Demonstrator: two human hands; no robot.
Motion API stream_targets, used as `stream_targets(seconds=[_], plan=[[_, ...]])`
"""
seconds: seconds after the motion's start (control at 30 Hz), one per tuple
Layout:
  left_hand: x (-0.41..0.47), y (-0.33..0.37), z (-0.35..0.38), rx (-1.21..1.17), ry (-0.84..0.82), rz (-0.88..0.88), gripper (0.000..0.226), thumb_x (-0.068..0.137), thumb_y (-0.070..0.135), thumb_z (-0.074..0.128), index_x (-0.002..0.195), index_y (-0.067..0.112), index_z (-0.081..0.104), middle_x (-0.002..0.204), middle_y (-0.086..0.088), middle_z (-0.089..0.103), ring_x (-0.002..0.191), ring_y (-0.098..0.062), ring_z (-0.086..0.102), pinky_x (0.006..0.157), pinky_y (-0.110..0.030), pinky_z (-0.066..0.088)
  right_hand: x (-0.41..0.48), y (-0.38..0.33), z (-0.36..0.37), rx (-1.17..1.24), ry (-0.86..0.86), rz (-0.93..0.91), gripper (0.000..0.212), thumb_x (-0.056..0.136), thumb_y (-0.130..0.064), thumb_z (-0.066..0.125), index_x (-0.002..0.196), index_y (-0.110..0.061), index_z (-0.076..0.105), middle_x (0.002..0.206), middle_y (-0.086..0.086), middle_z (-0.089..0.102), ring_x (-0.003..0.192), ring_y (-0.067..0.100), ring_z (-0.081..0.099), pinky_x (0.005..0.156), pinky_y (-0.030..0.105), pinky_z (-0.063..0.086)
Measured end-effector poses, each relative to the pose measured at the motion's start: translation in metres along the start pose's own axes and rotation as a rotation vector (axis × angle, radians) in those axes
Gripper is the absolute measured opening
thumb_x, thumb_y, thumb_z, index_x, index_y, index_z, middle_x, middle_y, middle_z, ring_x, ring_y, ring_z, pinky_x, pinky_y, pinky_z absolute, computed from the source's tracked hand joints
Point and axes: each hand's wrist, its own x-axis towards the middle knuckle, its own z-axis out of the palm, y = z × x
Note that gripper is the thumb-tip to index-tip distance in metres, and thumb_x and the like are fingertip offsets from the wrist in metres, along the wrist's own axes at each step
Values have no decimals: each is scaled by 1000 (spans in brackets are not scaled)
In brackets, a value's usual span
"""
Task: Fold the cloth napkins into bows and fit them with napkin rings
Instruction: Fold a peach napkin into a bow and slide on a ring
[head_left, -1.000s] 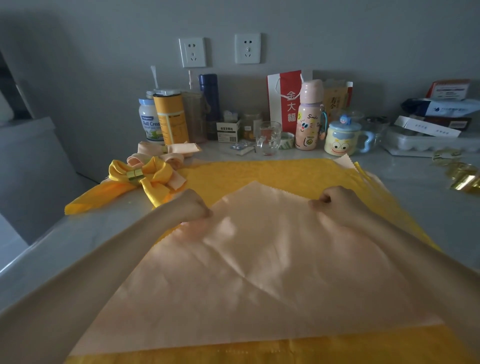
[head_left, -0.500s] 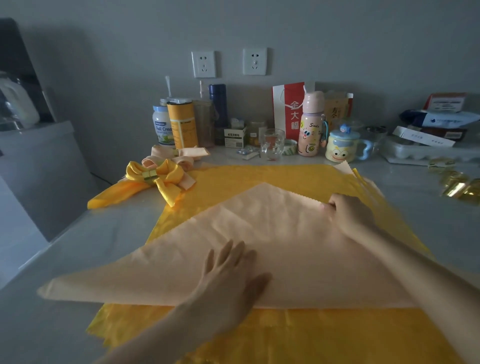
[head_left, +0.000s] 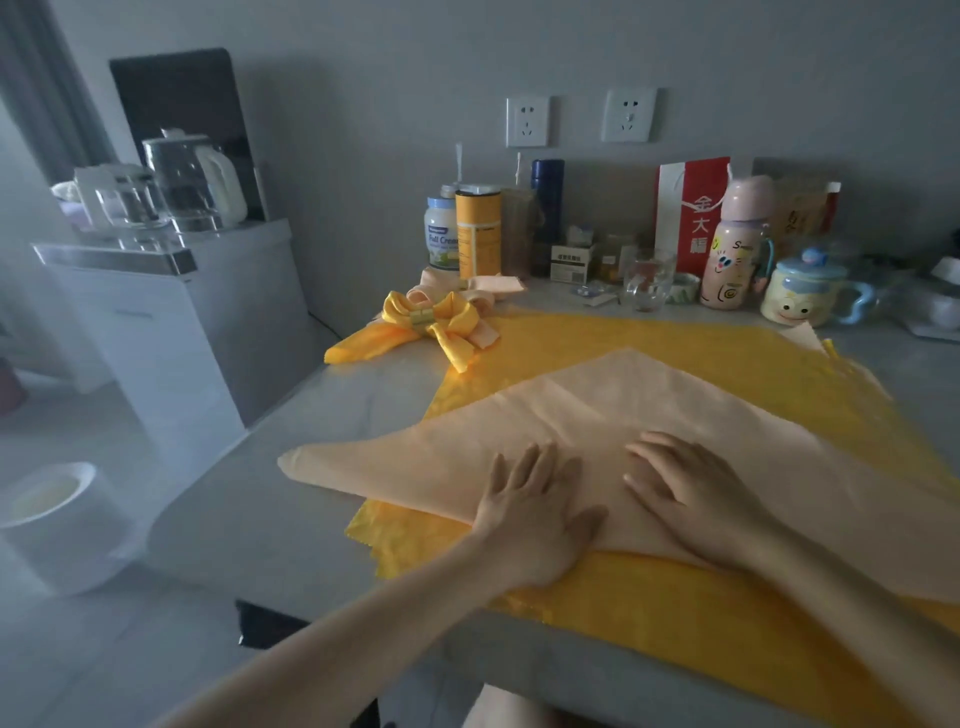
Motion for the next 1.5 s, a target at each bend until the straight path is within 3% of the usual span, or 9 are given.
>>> stream_targets(seconds=[0.3, 0.47, 0.57, 0.67, 0.83, 0.9, 1.0, 1.17, 1.5], plan=[[-82, -141, -10, -2, -22, -368, 67, 98, 51, 10, 149, 15, -15, 157, -1, -19, 143, -11, -17, 117, -31, -9, 1, -4, 4, -10, -35, -24, 52, 96, -51, 23, 144, -31, 26, 154, -11, 16, 142, 10, 14, 116, 29, 12], [-101, -176, -23, 58, -124, -594, 71, 94, 57, 4, 151, 18, -7, 158, -1, -11, 145, -16, -11, 117, -45, -7, 2, -10, 5, 8, -43, -22, 52, 97, -51, 25, 144, -29, 28, 154, -10, 17, 142, 11, 15, 116, 30, 12], [-94, -163, -45, 109, 63, -763, 79, 93, 62, 8, 150, 7, 0, 159, -9, -1, 146, -23, -8, 116, -52, -4, 3, -14, 1, 13, -26, -37, 52, 97, -49, 26, 145, -27, 29, 155, -8, 18, 142, 12, 16, 116, 30, 13], [-72, -100, -51, 86, 319, -496, 69, 96, 54, 13, 150, 11, 7, 159, -8, 3, 146, -23, -7, 117, -49, -3, 1, -23, -1, -7, -27, -54, 51, 100, -44, 25, 146, -21, 30, 154, -5, 22, 143, 12, 17, 114, 28, 12], [-24, 2, -30, -108, 251, 41, 45, 103, 26, 24, 147, 18, 27, 158, -3, 11, 146, -17, -4, 117, -36, -4, -16, -31, -5, 90, 15, -68, 35, 97, -41, 27, 103, -18, 52, 105, -2, 55, 105, 16, 50, 90, 33, 37], [-10, 17, -21, -61, 218, 128, 44, 103, 20, 26, 147, 18, 28, 158, -4, 12, 146, -18, -4, 119, -38, -4, -24, -27, -6, -1, -60, -77, 38, 101, -37, 26, 124, -16, 48, 127, 1, 51, 124, 18, 42, 102, 31, 30], [-2, 20, -6, -73, 125, 153, 46, 103, 28, 22, 148, 19, 24, 158, -2, 10, 146, -19, -1, 119, -41, -2, -32, -25, -5, 6, -71, -91, 49, 102, -38, 24, 145, -17, 32, 154, 2, 26, 142, 16, 20, 115, 29, 15], [5, 26, 7, -26, 86, 101, 56, 100, 47, 13, 151, 25, 4, 159, 3, -3, 146, -14, -7, 118, -38, -6, -37, -16, 2, -14, -49, -52, 50, 102, -37, 21, 150, -20, 18, 159, -2, 9, 145, 10, 4, 116, 27, 0], [7, 28, 11, -4, 50, 105, 74, 91, 65, 16, 151, 24, 1, 159, 4, -8, 145, -14, -12, 118, -40, -9, -88, 84, -31, -110, -180, 274, 69, 91, -62, 12, 150, -32, -6, 157, -9, -14, 143, 6, -15, 114, 26, -10]])
